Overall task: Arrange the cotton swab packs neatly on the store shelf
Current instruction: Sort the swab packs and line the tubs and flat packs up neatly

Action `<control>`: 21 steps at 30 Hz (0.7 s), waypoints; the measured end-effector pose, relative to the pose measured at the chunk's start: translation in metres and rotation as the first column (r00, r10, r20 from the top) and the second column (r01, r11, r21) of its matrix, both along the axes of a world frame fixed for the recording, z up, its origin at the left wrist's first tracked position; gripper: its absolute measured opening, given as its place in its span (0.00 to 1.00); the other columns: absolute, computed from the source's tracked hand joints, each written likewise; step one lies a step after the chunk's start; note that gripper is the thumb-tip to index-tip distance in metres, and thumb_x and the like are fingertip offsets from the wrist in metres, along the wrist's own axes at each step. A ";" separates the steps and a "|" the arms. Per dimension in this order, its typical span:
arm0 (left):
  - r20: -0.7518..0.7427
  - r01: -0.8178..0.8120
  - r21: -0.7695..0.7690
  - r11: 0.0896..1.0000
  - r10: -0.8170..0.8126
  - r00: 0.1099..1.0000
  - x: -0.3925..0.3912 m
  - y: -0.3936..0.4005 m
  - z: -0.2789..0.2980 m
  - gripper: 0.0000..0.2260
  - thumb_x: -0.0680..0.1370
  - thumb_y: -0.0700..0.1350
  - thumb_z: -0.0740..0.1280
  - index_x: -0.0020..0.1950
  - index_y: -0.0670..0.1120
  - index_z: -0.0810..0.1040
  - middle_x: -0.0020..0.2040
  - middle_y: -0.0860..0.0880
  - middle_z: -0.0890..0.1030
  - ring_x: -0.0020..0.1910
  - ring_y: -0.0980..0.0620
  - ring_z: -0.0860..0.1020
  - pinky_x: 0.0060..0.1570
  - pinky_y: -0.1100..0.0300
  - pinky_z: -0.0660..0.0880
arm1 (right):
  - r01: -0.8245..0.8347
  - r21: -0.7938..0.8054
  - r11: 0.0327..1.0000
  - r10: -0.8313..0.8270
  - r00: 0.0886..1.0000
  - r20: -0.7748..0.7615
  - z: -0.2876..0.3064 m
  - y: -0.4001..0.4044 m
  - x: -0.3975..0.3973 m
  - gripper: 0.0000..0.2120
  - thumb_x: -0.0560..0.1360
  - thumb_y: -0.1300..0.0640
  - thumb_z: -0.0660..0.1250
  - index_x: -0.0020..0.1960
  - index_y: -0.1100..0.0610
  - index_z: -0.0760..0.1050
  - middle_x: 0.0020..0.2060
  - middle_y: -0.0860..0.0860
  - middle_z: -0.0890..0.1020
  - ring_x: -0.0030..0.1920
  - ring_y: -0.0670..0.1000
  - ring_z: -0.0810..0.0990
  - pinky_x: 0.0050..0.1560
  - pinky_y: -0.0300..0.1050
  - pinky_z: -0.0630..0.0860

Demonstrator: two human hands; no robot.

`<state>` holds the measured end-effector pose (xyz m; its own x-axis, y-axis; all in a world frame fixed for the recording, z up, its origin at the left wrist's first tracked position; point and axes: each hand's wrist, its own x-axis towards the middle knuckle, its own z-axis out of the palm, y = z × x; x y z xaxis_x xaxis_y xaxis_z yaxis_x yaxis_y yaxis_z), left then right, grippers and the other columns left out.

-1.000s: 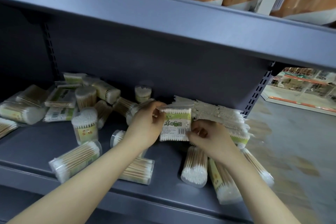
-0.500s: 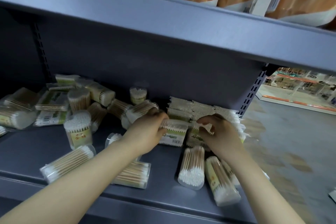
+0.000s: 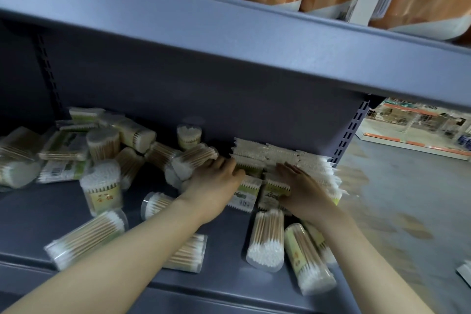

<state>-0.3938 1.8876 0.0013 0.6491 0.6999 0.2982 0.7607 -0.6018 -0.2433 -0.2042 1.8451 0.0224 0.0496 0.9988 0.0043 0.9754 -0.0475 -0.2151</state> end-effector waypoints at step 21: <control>0.008 -0.149 -0.142 0.979 0.151 0.988 0.023 0.012 0.008 0.19 0.76 0.35 0.62 0.66 0.42 0.65 0.65 0.43 0.64 0.62 0.43 0.66 0.52 0.54 0.68 | -0.028 0.144 0.989 0.024 0.999 0.029 -0.018 0.007 0.019 0.34 0.75 0.70 0.57 0.74 0.43 0.55 0.74 0.40 0.56 0.74 0.44 0.54 0.70 0.40 0.57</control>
